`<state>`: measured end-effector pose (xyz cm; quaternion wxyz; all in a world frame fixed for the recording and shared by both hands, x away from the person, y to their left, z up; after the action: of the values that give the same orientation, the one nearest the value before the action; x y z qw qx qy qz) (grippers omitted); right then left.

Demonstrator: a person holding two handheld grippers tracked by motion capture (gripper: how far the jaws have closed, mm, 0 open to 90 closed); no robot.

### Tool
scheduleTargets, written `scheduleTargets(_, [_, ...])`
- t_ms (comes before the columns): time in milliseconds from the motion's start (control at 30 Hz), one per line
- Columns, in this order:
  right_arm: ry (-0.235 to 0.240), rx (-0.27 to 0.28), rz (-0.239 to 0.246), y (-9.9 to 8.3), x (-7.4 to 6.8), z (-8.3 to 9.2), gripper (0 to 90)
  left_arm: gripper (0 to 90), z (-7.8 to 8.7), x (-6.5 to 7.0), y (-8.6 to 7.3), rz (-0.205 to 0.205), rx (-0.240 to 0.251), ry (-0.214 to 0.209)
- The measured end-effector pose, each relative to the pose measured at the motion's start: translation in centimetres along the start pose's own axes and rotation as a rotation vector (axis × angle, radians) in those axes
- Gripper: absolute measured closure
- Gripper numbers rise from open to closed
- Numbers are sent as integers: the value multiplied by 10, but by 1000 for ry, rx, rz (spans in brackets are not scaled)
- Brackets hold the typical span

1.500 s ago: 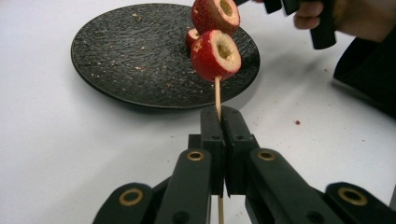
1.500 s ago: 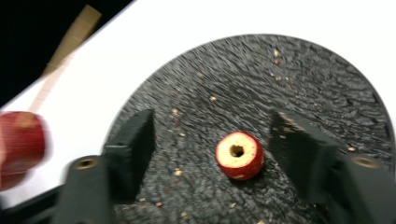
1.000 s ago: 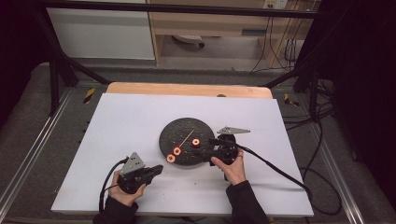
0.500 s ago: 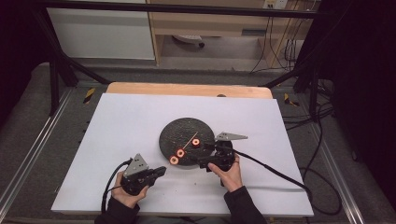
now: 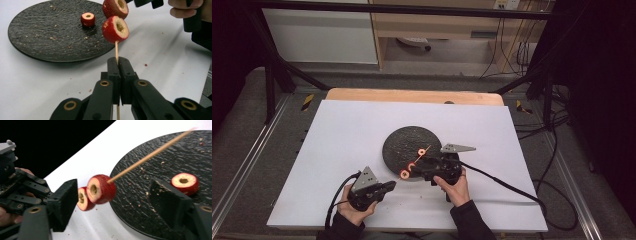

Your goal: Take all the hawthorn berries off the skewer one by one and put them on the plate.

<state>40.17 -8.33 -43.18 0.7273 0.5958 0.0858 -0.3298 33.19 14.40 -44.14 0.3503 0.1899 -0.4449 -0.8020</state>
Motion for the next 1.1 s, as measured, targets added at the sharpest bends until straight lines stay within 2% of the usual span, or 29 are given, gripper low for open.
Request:
scheduleTargets(200, [26, -10, -9, -1, -1, -1, 361, 883, -2, 3, 1, -7, -3, -6])
scheduleTargets(367, [63, -21, -25, -2, -2, -2, 472, 883, -2, 5, 2, -10, 3, -8])
scheduleTargets(700, [83, -34, -38, -4, -2, -3, 597, 883, -3, 7, 1, -19, -1, -14])
scheduleTargets(1100, [86, -22, -47, -1, -3, -1, 623, 883, -1, 6, 2, -18, 7, -13])
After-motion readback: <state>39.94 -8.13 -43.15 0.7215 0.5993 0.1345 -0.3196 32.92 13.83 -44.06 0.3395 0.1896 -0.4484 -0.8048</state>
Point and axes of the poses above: each handheld gripper's, and its own axes: z roughly backward along the jaws, y roughly out of its top, x roughly to its right, the point moved 3 cm from there along -z, roughly forward along the jaws, and after that the axes turned 9 degrees about y, right-handed, at the moved point
